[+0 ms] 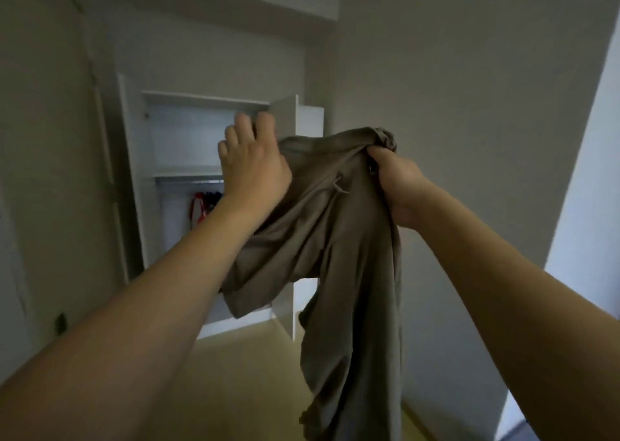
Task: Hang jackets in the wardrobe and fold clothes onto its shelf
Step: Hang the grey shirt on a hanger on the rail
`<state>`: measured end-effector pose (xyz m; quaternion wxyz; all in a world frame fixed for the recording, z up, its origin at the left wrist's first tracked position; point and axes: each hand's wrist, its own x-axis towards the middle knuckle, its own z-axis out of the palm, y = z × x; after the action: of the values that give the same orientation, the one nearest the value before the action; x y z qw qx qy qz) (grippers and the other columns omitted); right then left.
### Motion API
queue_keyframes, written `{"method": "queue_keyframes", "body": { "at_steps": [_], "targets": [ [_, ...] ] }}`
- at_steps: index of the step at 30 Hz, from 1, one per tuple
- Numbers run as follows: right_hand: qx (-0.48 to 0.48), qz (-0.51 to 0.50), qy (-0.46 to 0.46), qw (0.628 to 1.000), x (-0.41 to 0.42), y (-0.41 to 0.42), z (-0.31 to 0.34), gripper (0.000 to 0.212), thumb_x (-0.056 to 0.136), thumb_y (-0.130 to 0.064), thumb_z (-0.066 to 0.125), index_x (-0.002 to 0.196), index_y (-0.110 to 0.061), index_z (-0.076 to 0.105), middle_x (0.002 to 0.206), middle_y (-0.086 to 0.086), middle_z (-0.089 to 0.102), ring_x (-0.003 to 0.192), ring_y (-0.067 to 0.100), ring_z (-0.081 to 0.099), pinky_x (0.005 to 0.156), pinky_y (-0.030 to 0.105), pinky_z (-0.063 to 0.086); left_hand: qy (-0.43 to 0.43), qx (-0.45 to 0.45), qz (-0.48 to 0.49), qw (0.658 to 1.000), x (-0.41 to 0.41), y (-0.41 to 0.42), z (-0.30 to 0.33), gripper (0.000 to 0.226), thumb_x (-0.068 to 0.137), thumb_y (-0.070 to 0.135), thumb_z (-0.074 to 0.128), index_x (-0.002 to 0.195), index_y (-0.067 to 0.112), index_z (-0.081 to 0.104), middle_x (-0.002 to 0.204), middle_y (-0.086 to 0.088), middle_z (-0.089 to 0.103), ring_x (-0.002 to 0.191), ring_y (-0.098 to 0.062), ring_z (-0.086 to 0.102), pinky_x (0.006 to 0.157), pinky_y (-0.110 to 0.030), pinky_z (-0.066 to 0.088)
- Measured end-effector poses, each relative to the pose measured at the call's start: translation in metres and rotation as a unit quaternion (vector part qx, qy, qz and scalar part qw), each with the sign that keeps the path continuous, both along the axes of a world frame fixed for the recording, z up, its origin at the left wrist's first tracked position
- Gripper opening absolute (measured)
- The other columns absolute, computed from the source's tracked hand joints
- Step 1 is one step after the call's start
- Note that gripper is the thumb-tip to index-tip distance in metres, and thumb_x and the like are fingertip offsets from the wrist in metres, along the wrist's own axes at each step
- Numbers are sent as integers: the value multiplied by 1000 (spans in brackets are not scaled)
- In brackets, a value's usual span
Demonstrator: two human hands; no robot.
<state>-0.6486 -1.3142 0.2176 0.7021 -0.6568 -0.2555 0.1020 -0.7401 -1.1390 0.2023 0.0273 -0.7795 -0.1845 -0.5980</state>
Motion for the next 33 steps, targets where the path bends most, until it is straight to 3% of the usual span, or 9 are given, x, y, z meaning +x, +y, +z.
{"method": "queue_keyframes", "body": {
  "at_steps": [2,5,8,12,16,20,25,29,33],
  "targets": [
    [2,42,13,999,15,33,5,23,95,-34,51,94,-14,64,88,9,73,83,26,69,69,35,56,16,-9,-182,983,4,15,-9,27,83,13,52,103,28,42,94,3,51,81,-8,53,68,-29,45],
    [-21,82,7,996,44,89,-1,22,94,-29,52,89,-10,62,63,5,72,57,19,69,51,26,55,139,-182,-334,914,27,47,-39,17,79,41,57,95,38,49,89,12,58,79,1,56,70,-24,45],
    [-44,112,20,993,77,151,-16,22,95,-26,52,94,-6,63,77,10,73,65,22,69,60,29,57,195,-244,-319,895,60,103,-75,16,84,41,64,97,35,57,97,13,64,90,-5,61,81,-28,48],
    [-56,140,62,987,128,231,-34,20,96,-25,51,92,-10,64,80,10,69,71,24,64,66,31,55,200,-284,-337,875,94,178,-94,14,95,20,59,83,26,56,79,15,62,74,0,59,70,-20,45],
    [-48,120,104,986,176,301,-55,16,94,-21,52,82,-15,61,75,5,63,65,20,57,66,31,49,165,-342,-389,839,113,251,-93,14,96,5,53,83,10,51,107,6,66,100,-11,61,87,-27,46],
    [-70,91,135,984,205,369,-77,20,90,-14,47,70,-15,50,66,4,49,59,18,45,62,30,41,161,-377,-401,819,134,313,-102,18,96,9,52,79,16,52,75,8,57,75,-10,53,70,-27,40],
    [-63,73,156,983,246,460,-100,17,91,-10,46,75,-12,50,66,6,47,56,18,46,48,22,43,97,-437,-408,796,173,397,-122,11,75,18,52,64,18,49,66,2,44,65,-12,43,61,-30,31],
    [-42,54,169,983,278,548,-119,20,92,-8,48,74,-10,56,68,7,54,58,20,51,51,27,46,176,-390,-385,818,205,467,-130,14,69,16,48,56,21,44,65,-3,36,64,-14,38,60,-30,28],
    [0,50,234,971,313,643,-127,27,94,-5,46,69,-7,55,56,9,56,46,19,55,44,24,48,292,-294,-394,821,240,528,-153,24,83,20,45,61,28,42,71,13,42,65,-3,42,63,-18,35]
  ]
}}
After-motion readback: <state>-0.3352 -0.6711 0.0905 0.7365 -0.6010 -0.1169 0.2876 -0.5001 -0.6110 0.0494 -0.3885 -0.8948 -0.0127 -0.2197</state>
